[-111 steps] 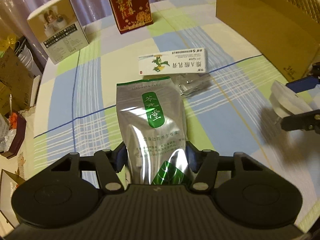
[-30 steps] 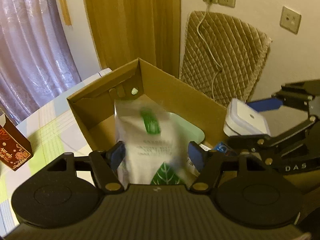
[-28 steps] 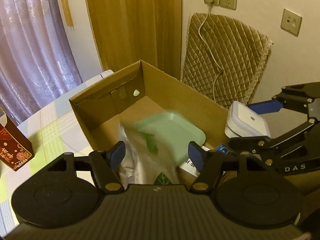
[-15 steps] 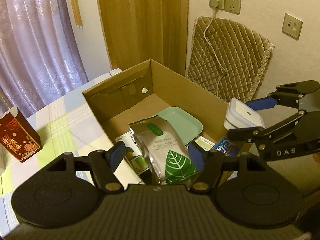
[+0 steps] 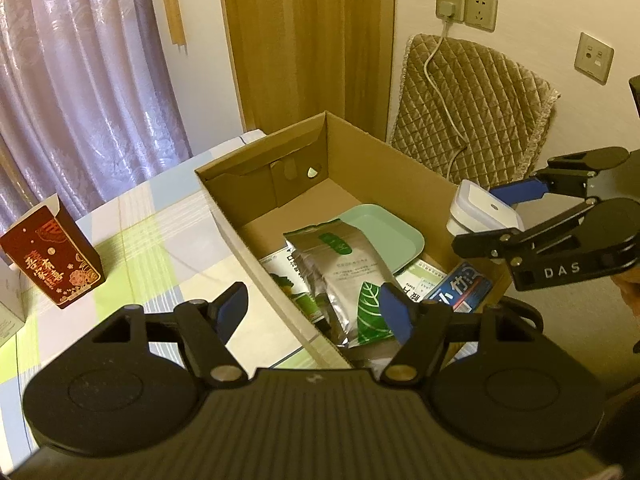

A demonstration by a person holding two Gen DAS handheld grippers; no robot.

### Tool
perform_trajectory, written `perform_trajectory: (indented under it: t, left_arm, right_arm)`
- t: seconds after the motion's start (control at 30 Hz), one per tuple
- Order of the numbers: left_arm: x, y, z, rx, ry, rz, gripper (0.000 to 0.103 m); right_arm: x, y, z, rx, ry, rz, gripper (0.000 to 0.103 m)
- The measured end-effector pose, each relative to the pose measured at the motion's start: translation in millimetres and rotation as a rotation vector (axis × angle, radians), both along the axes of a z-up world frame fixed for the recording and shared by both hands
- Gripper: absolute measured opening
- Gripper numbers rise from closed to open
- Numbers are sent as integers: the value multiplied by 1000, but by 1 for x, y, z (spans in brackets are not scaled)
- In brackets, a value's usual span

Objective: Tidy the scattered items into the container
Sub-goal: 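Open the left tool to drop the pouch while the right tool releases the night light into the box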

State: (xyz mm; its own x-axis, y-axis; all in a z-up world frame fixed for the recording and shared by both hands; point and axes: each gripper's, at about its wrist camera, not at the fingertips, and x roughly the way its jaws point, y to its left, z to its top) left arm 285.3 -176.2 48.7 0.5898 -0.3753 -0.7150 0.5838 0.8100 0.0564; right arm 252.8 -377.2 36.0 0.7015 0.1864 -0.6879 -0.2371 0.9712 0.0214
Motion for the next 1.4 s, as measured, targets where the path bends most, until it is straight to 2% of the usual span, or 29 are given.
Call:
perform_trajectory:
  t: [0.83,1.13,1.2,1.27,1.4]
  left_arm:
    - [7,23,-9,-2,22,27,69]
    - [6,31,-11,3,26,41,69]
    - [5,33,-12,4,28,44,69]
    - [4,34,-12,6,28,47,69]
    - [1,39,-12,6,29,55,69]
  right_arm:
    - [35,16,-27,2,48,4,71]
    - [36,15,-33,-4,25,-9,71]
    - [35,13,-33,7,23,-16,73]
    - [32,12,-32,21,9,-29,90]
    - [27,10,-25,47,-4,-40,90]
